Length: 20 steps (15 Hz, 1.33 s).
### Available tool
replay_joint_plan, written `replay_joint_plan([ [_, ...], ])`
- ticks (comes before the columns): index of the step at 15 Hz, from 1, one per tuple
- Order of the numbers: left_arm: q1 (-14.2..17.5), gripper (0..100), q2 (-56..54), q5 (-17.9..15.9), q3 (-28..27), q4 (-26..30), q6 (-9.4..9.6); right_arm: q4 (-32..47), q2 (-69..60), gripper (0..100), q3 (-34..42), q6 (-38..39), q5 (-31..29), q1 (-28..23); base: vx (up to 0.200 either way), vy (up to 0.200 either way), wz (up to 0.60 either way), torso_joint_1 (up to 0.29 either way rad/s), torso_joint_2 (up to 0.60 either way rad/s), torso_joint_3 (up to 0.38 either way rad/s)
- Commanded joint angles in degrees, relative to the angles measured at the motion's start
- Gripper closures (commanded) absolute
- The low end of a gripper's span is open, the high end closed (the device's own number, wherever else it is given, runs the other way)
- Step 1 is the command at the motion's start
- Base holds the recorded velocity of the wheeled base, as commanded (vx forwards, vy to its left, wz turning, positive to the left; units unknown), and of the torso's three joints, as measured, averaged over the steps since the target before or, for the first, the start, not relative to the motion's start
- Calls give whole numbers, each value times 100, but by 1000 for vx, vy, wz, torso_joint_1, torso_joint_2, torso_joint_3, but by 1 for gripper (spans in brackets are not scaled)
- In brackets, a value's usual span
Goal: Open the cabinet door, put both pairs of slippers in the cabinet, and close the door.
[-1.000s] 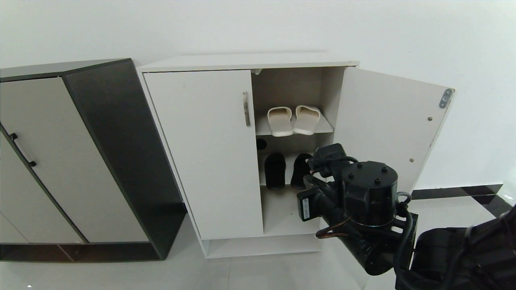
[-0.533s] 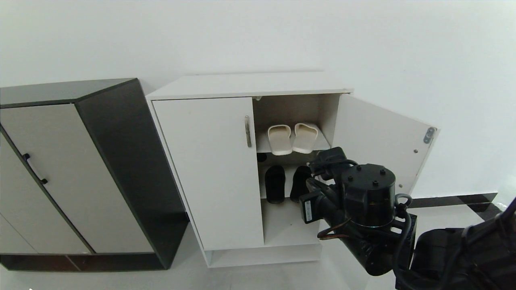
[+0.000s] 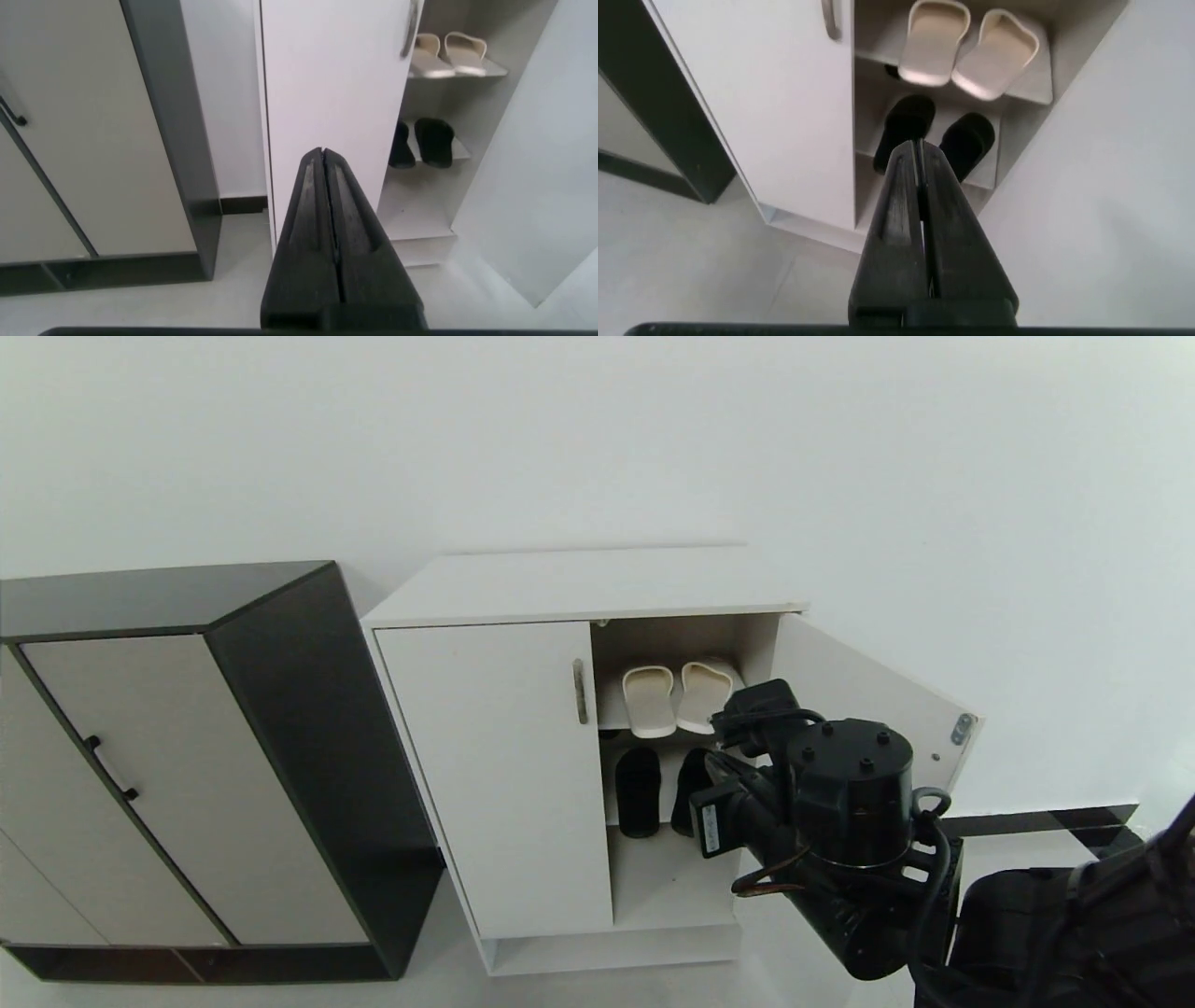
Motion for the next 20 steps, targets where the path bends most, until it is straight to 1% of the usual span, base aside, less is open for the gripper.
replay_joint_plan([
  [1,-1,100,-1,1,0,0,-1,0,-12,100,2,-1,-5,2,0,0,0,178,-491,-310],
  [7,-1,100,-1,1,0,0,-1,0,-29,100,46,-10,-13,2,0,0,0,203,-515,-307],
  [16,-1,100,-1,1,0,0,-1,-88,-82,100,72,-45,13,-16,0,0,0,248,-569,-321],
  [20,-1,100,-1,1,0,0,-1,-88,-152,100,125,-150,13,-33,0,0,0,35,-88,-43],
])
